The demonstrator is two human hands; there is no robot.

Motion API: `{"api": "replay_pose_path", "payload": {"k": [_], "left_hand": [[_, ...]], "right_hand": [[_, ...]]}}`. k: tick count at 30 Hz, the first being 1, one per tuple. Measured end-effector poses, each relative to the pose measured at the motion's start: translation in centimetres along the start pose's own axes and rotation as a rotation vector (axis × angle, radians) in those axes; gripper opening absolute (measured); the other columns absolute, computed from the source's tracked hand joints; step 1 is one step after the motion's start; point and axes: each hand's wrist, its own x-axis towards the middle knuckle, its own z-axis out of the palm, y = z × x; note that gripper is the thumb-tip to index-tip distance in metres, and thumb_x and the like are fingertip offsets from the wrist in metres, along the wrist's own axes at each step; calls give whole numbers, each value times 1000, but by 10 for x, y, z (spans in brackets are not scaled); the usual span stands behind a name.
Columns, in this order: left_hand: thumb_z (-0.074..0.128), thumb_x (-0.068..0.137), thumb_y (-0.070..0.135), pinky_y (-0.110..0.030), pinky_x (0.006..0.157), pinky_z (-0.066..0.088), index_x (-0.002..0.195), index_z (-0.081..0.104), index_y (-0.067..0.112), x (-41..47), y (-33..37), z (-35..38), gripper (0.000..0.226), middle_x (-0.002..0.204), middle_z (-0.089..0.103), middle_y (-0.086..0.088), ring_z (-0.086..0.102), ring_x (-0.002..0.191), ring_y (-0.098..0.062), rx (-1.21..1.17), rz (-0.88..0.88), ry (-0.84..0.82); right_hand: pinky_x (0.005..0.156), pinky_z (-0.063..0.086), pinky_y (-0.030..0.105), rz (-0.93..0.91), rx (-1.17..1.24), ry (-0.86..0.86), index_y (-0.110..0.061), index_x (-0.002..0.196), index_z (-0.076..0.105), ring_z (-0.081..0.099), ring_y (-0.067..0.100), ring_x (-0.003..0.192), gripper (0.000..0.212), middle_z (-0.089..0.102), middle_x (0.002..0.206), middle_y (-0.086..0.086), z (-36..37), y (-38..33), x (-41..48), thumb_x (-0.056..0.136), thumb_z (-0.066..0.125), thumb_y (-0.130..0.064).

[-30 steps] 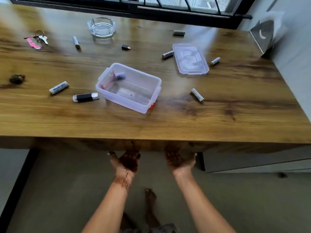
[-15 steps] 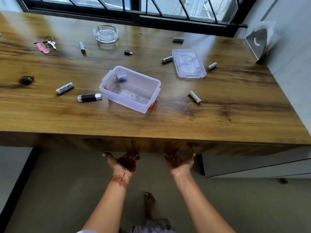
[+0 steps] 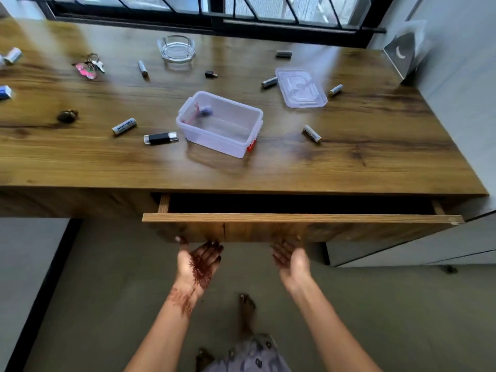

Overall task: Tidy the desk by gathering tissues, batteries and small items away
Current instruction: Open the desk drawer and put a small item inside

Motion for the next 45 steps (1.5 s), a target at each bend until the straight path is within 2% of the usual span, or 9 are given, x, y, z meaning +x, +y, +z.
{"api": "replay_pose_path", "payload": {"k": [2,4,6,8,11,14,28,35,45], "left_hand": [[30,99,38,-30,97,41,126,48,-6,-22,0,5,54,122,59,-17,63,104,-16,393,197,12],[48,95,18,-12,77,47,108,62,-4,-45,2,10,29,91,68,-4,64,73,5,809,612,119],[57,89,11,-5,73,43,99,67,3,-65,10,16,16,86,65,6,63,77,-1,1079,1084,213],[58,86,12,-11,91,38,106,65,3,-71,24,23,23,102,64,-1,60,99,-15,1264,1367,183],[55,90,22,-28,112,22,129,50,3,-59,39,23,43,134,52,-13,41,131,-25,1630,1284,141],[48,93,32,-33,115,7,138,38,5,-45,42,7,53,142,44,-14,32,137,-25,1908,1263,165],[30,87,40,-35,112,22,127,54,3,-70,24,-18,59,130,58,-12,47,128,-25,1968,1248,184],[34,86,36,-25,113,4,123,56,1,-91,4,-40,56,127,59,-13,50,125,-28,1966,1220,163],[35,86,31,-27,114,5,125,54,-1,-118,-29,-72,54,129,57,-16,47,127,-28,1960,1254,184]], "right_hand": [[73,42,24,-417,-425,83,1,107,60,61,23,85,29,67,94,13,0,4,-28,95,49,-23],[82,40,12,-976,-715,92,-4,101,63,59,18,94,25,66,100,9,0,1,-55,90,52,-24],[99,38,17,-1355,-913,53,-5,109,59,53,16,109,30,61,111,7,4,-9,-66,89,48,-25],[109,32,30,-1488,-1150,73,-6,116,56,49,20,119,38,60,119,9,11,-18,-61,88,46,-29],[111,27,36,-1424,-1508,120,-5,122,55,52,24,120,53,61,122,11,16,-22,-55,87,41,-41],[110,28,39,-1396,-1606,125,-3,124,54,54,26,119,56,61,123,13,16,-22,-55,85,49,-42],[106,29,40,-1408,-1544,116,-1,120,57,56,27,118,55,63,119,14,-6,-6,-79,78,69,-33],[102,36,42,-1490,-1516,180,-1,116,61,59,24,115,55,66,115,11,-30,17,-95,71,77,-29],[103,35,41,-1487,-1548,155,-2,117,60,58,23,116,57,66,116,10,-65,44,-123,70,77,-30]]}}
